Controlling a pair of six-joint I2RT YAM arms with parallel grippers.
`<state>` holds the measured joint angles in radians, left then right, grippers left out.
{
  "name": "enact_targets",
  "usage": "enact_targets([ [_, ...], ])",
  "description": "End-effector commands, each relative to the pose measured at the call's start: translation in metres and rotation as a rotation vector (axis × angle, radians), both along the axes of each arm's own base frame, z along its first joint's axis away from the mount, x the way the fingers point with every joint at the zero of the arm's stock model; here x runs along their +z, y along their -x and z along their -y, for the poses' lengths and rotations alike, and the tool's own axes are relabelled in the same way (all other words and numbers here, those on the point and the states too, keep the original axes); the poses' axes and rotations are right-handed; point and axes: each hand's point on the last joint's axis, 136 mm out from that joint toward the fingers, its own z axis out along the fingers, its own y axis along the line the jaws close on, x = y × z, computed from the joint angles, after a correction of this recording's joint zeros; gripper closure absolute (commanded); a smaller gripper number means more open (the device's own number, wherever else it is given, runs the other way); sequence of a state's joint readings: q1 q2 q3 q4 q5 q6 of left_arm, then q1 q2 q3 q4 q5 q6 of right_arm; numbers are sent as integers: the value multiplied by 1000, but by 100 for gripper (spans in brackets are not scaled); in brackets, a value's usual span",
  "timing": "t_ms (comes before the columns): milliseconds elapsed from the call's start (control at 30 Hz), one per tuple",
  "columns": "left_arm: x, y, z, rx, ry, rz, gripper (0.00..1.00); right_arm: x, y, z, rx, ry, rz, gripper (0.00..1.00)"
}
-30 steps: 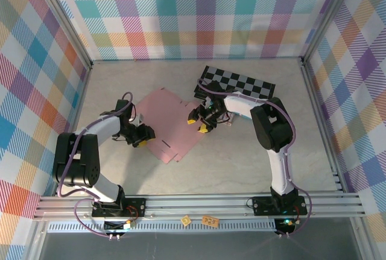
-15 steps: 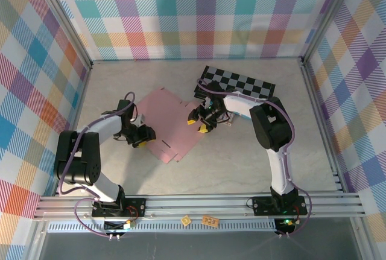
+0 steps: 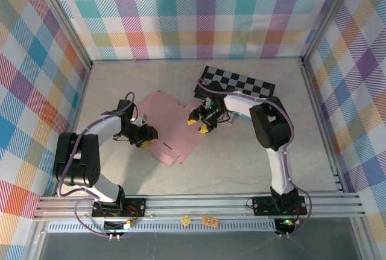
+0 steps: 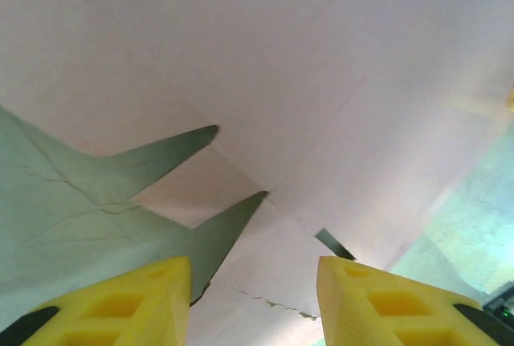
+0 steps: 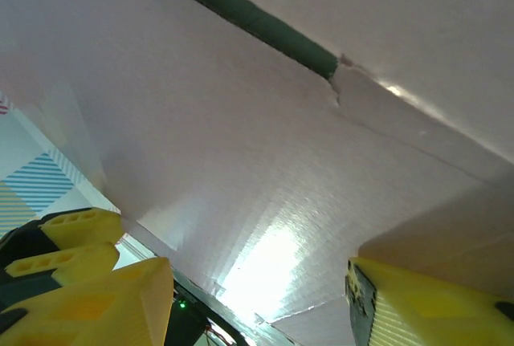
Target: Fold the paper box
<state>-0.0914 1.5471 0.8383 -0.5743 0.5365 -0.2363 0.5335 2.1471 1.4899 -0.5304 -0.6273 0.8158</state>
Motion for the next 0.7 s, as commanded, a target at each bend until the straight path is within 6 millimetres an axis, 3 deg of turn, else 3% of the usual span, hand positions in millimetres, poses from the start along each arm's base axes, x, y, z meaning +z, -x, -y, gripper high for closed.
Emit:
enact_targets([
  [0,18,9,19,-25,113,-2,59,-6,-1,3,28,-1,-12,41],
  [167,15,26,13,-50,60,-72,60,-5,-7,7,49,-7,-10,40],
  [300,1,40,-20,-3,-149,-151,53,-5,-10,8,74,-22,-22,40],
  [400,-3,43,-31,21,-225,-168,51,-7,-11,6,89,-30,-33,40],
  [667,-14,24,-16,87,-140,-77,44,-14,-11,9,90,-11,-39,40],
])
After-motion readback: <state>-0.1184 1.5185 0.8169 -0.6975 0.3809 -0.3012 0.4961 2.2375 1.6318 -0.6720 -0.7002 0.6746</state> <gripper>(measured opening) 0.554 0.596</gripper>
